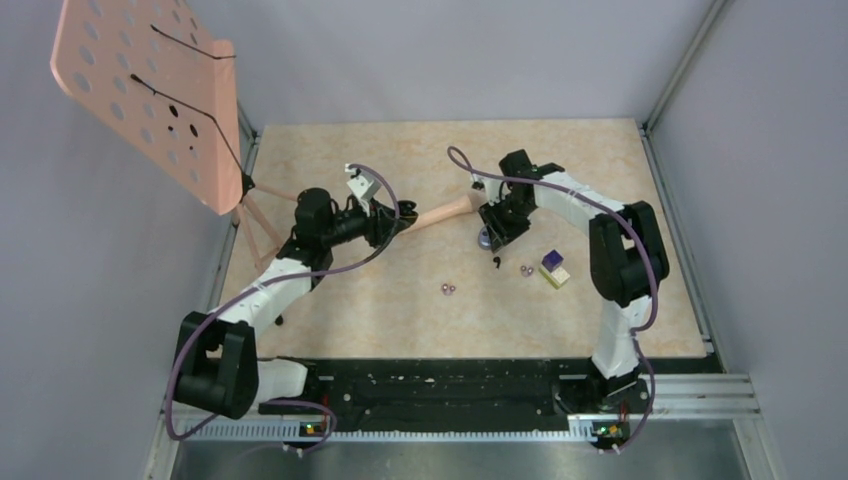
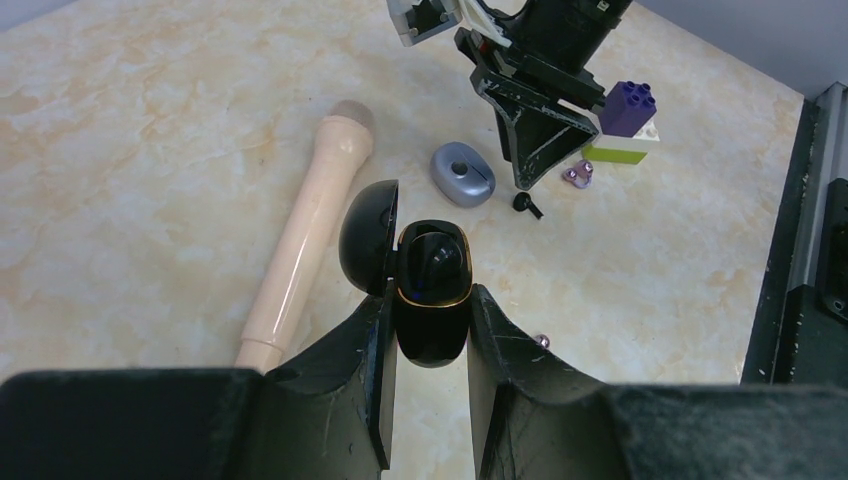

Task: Insert the wireless bluetooth earbuds into the charging case
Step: Pick up the earbud from the center of the board, then place the earbud in the charging case.

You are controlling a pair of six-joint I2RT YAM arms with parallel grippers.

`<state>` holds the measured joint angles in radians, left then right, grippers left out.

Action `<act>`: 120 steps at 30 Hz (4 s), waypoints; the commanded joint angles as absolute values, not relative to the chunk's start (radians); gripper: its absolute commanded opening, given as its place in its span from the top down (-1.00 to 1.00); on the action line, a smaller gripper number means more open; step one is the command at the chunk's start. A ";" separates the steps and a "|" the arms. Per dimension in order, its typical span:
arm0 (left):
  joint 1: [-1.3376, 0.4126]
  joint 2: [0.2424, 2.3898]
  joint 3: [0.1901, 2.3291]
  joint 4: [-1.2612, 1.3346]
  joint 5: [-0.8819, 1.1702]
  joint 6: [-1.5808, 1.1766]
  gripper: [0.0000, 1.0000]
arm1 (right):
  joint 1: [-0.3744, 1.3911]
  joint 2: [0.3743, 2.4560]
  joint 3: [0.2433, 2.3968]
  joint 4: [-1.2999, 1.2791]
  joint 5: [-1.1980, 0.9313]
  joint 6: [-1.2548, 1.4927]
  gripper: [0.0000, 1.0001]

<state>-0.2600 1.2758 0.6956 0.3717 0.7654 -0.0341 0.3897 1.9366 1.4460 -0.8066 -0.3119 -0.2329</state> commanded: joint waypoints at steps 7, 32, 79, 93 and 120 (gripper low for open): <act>-0.238 1.216 0.697 0.340 0.721 -0.043 1.00 | 0.413 1.968 1.406 -0.770 -0.321 -0.209 0.25; -0.216 1.203 0.666 0.351 0.699 -0.036 1.00 | 0.459 1.985 1.358 -0.768 -0.251 -0.205 0.31; -0.399 1.441 0.968 0.849 0.861 -0.333 1.00 | 0.784 1.257 1.256 -0.009 -0.007 -0.766 1.00; -0.399 1.435 0.958 0.874 0.875 -0.325 1.00 | 0.797 1.289 1.251 -0.011 -0.015 -0.777 1.00; -0.398 1.425 0.939 0.885 0.846 -0.324 1.00 | 0.819 1.304 1.220 -0.081 -0.041 -0.912 1.00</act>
<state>-0.3981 1.4635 0.9348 0.8097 0.8555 -0.3202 0.7975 1.2964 1.2240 -0.0620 -0.0261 -0.8707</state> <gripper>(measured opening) 0.316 0.050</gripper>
